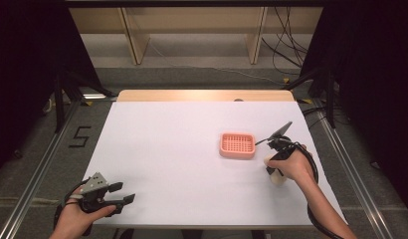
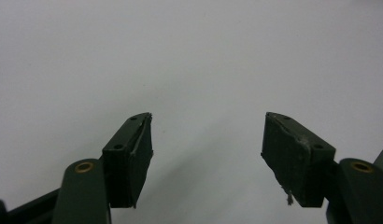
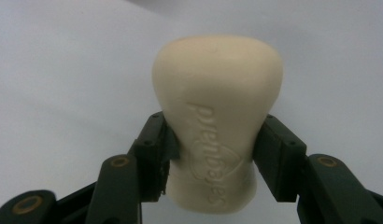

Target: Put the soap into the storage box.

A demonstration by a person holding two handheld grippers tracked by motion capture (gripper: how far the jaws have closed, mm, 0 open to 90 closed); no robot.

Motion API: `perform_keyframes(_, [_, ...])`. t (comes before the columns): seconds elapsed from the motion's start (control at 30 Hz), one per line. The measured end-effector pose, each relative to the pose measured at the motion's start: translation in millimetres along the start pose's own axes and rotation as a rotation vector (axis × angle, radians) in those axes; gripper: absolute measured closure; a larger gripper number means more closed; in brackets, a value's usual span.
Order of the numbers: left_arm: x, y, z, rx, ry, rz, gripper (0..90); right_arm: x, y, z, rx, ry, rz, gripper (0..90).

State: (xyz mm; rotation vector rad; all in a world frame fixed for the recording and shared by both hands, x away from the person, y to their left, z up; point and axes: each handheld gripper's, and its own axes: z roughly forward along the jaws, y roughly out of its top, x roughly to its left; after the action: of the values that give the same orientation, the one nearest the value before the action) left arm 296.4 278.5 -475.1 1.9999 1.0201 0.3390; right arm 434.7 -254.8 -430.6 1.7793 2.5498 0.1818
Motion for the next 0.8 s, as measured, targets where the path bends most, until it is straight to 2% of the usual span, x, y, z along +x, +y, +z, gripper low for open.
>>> perform_keyframes(0.03, [0.0, 0.0, 0.0, 0.000, 0.000, 0.000, 33.0, -0.1, 0.0, -1.2, 0.003, 0.003, -0.001, 50.4])
perform_keyframes(0.07, [0.0, 0.0, 0.1, 0.001, 0.000, 0.001, 33.0, 0.5, -0.5, -0.6, -0.016, -0.003, 0.002, 50.4])
perform_keyframes(0.13, [-0.4, -0.4, 0.9, -0.010, 0.006, -0.002, 33.0, -0.9, 0.3, -2.5, -0.003, -0.001, -0.017, 50.4])
perform_keyframes(0.17, [-0.2, -0.4, 0.9, -0.008, 0.003, -0.003, 33.0, -0.1, 0.2, -4.1, -0.020, -0.007, -0.014, 50.4])
perform_keyframes(0.3, [-0.2, -0.4, 0.7, -0.005, 0.004, -0.001, 33.0, -0.2, 1.6, -8.2, -0.028, -0.014, -0.041, 50.4])
perform_keyframes(0.4, [-0.2, -0.4, 0.8, -0.007, 0.004, -0.001, 33.0, 0.2, 3.1, -11.1, -0.017, -0.017, -0.075, 50.4])
perform_keyframes(0.43, [-0.2, -0.4, 0.6, -0.004, 0.003, -0.002, 33.0, 0.4, 3.2, -10.6, -0.033, -0.023, -0.086, 50.4])
perform_keyframes(0.47, [-0.2, -0.5, 0.6, -0.005, 0.004, -0.003, 33.0, -0.3, 4.0, -11.2, -0.030, -0.032, -0.118, 50.4])
perform_keyframes(0.5, [-0.2, -0.5, 0.6, -0.005, 0.004, -0.002, 33.0, 0.4, 4.8, -11.8, -0.021, -0.034, -0.123, 50.5])
perform_keyframes(0.53, [-0.2, -0.5, 0.5, -0.004, 0.006, -0.002, 33.0, -0.1, 4.7, -11.3, -0.034, -0.030, -0.143, 50.4])
perform_keyframes(0.6, [-0.1, -0.5, 0.5, -0.005, 0.005, -0.002, 33.0, 1.6, 4.8, -12.3, -0.033, -0.038, -0.136, 50.4])
perform_keyframes(0.67, [-0.2, -0.6, 0.6, -0.004, 0.005, -0.004, 33.0, 0.9, 5.3, -13.1, -0.046, -0.043, -0.170, 50.4])
perform_keyframes(0.7, [-0.2, -0.6, 0.6, -0.003, 0.005, -0.004, 33.0, 0.1, 6.0, -14.4, -0.032, -0.042, -0.190, 50.4])
perform_keyframes(0.73, [-0.1, -0.5, 0.6, -0.003, 0.005, -0.002, 33.0, -0.8, 6.0, -14.0, -0.059, -0.053, -0.222, 50.5])
perform_keyframes(0.8, [-0.1, -0.6, 0.6, -0.003, 0.005, -0.002, 33.0, -0.5, 5.9, -14.4, -0.069, -0.047, -0.228, 50.4])
